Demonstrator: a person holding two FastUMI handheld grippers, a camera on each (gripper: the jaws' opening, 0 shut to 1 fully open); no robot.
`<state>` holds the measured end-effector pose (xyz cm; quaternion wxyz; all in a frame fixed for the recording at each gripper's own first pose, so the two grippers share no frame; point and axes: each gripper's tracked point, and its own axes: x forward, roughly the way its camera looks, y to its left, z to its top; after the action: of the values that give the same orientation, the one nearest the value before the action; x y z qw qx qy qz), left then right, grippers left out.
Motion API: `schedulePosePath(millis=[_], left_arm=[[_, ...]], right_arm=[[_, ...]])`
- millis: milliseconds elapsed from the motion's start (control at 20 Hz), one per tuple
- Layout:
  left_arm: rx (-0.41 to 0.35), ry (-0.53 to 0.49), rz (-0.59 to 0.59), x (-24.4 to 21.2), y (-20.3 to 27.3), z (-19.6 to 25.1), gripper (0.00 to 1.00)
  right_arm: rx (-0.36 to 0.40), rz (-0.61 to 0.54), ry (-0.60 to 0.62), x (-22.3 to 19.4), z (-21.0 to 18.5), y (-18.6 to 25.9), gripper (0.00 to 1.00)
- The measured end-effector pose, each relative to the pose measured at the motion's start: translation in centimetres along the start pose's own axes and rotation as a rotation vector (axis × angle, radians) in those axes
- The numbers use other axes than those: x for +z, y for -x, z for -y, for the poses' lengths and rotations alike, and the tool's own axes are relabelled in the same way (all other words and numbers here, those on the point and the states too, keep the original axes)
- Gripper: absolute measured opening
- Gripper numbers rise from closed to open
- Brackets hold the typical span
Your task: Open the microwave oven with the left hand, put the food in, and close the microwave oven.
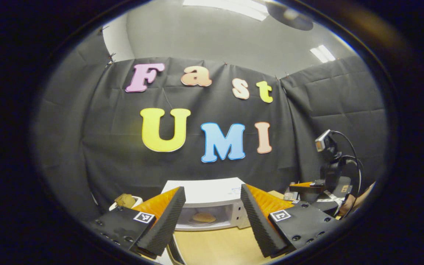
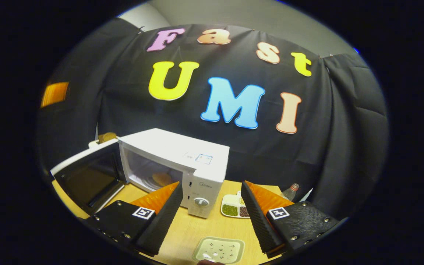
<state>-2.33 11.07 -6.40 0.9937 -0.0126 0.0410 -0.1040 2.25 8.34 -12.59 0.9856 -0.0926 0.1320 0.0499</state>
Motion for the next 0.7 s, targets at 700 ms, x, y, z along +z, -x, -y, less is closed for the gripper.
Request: schedulePosePath(millis=[700], left_arm=[[-0.039, -0.045, -0.013, -0.5, 0.0, 0.4, 0.94]], right_arm=[[-0.124, 0.226, -0.105, 7.9, 2.0, 5.9, 0.96]])
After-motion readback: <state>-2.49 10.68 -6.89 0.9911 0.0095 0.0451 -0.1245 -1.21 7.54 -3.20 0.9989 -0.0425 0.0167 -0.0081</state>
